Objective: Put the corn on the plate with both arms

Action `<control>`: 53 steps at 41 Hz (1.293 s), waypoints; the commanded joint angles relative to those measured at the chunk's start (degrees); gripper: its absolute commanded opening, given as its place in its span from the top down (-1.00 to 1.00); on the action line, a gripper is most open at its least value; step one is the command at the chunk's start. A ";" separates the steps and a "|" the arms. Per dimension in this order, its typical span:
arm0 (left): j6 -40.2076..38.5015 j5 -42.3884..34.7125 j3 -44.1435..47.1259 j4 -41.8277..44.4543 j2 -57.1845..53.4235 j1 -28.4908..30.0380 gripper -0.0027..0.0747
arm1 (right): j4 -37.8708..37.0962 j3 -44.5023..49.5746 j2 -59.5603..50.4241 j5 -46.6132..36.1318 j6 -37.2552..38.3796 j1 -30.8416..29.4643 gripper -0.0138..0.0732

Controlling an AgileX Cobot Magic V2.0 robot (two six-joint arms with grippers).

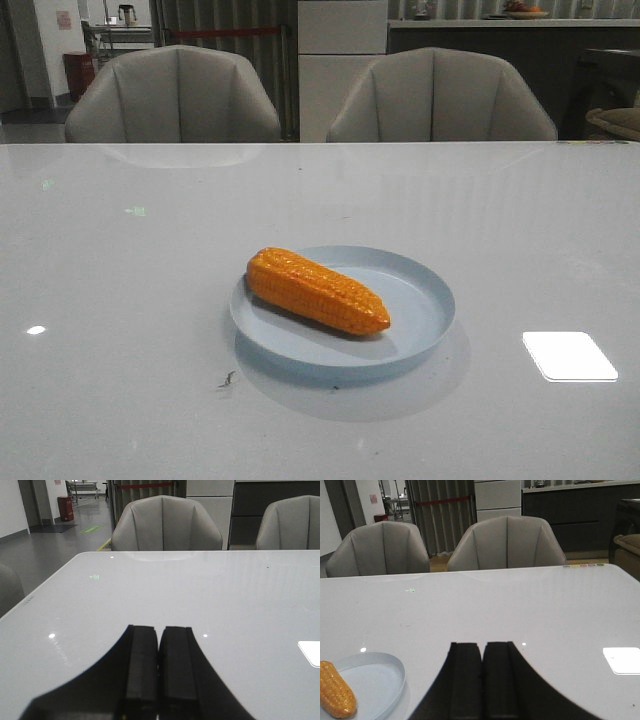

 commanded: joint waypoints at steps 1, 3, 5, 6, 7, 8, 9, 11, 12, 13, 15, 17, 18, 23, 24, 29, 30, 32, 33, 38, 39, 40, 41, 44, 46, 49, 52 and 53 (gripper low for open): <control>-0.55 -4.83 2.12 -0.50 -1.11 0.04 0.69 | -0.59 2.87 -1.38 -7.93 1.55 0.07 0.55; -0.55 -4.83 2.12 -0.50 -1.11 0.04 0.69 | -0.59 3.04 -2.33 -4.89 1.55 0.07 0.55; -0.55 -4.83 2.12 -0.50 -1.11 0.04 0.69 | -0.59 3.07 -3.42 -1.40 1.55 0.07 0.55; -0.55 -4.83 2.12 -0.50 -1.11 0.04 0.69 | -0.59 3.07 -3.51 -0.03 1.55 0.07 0.55; -0.55 -4.83 2.12 -0.50 -1.11 0.04 0.69 | -0.59 3.07 -3.44 0.57 1.55 0.07 0.55; -0.55 -4.83 2.12 -0.50 -1.11 0.04 0.69 | -0.59 3.07 -3.39 1.48 1.55 0.07 0.55; -0.55 -4.83 2.12 -0.50 -1.11 0.04 0.69 | -0.59 3.07 -3.39 2.12 1.55 0.07 0.55; -0.55 -4.83 2.12 -0.50 -1.11 0.04 0.69 | -0.59 3.07 -3.39 3.04 1.55 0.07 0.55; -0.55 -4.83 2.12 -0.50 -1.11 0.04 0.69 | -0.59 3.07 -3.39 3.04 1.55 0.07 0.55; -0.55 -4.83 2.12 -0.50 -1.11 0.04 0.69 | -0.59 3.07 -3.39 2.89 1.55 0.07 0.55; -0.55 -4.83 2.12 -0.50 -1.11 0.04 0.69 | -0.59 3.07 -3.39 2.61 1.55 0.07 0.55; -0.55 -4.83 2.12 -0.50 -1.11 0.04 0.69 | -0.59 3.07 -3.39 2.61 1.55 0.07 0.55; -0.55 -4.83 2.12 -0.50 -1.11 0.04 0.69 | -0.59 3.07 -3.39 2.61 1.55 0.07 0.55; -0.55 -4.83 2.12 -0.50 -1.11 0.04 0.69 | -0.59 3.07 -3.39 2.67 1.55 0.07 0.55; -0.55 -4.83 2.12 -0.50 -1.11 0.04 0.69 | -0.59 3.07 -3.39 2.67 1.55 0.07 0.55; -0.55 -4.83 2.12 -0.50 -1.11 0.04 0.69 | -0.59 3.07 -3.39 2.67 1.55 0.07 0.55; -0.55 -4.83 2.12 -0.50 -1.11 0.04 0.69 | -0.59 3.07 -3.39 2.67 1.55 0.07 0.55; -0.55 -4.83 2.12 -0.50 -1.11 0.04 0.69 | -0.59 3.07 -3.39 2.67 1.55 0.07 0.55; -0.55 -4.83 2.12 -0.50 -1.11 0.04 0.69 | -0.59 3.07 -3.39 2.67 1.55 0.07 0.55; -0.55 -4.83 2.12 -0.50 -1.11 0.04 0.69 | -0.59 3.07 -3.39 2.67 1.55 0.07 0.55; -0.55 -4.83 2.12 -0.50 -1.11 0.04 0.69 | -0.59 3.07 -3.39 2.67 1.55 0.07 0.55; -0.55 -4.83 2.12 -0.50 -1.11 0.04 0.69 | -0.59 3.07 -3.39 2.67 1.55 0.07 0.55; -0.55 -4.83 2.12 -0.50 -1.11 0.04 0.69 | -0.59 3.07 -3.39 2.67 1.55 0.07 0.55; -0.55 -4.83 2.12 -0.50 -1.11 0.04 0.69 | -0.59 3.07 -3.39 2.67 1.55 0.07 0.55; -0.55 -4.83 2.12 -0.50 -1.11 0.04 0.69 | -0.59 3.07 -3.39 2.67 1.55 0.07 0.55; -0.55 -4.83 2.12 -0.50 -1.11 0.04 0.69 | -0.59 3.07 -3.39 2.67 1.55 0.07 0.55; -0.55 -4.83 2.12 -0.50 -1.11 0.04 0.69 | -0.59 3.07 -3.39 2.67 1.55 0.07 0.55; -0.55 -4.83 2.12 -0.50 -1.11 0.04 0.69 | -0.59 3.07 -3.39 2.67 1.55 0.07 0.55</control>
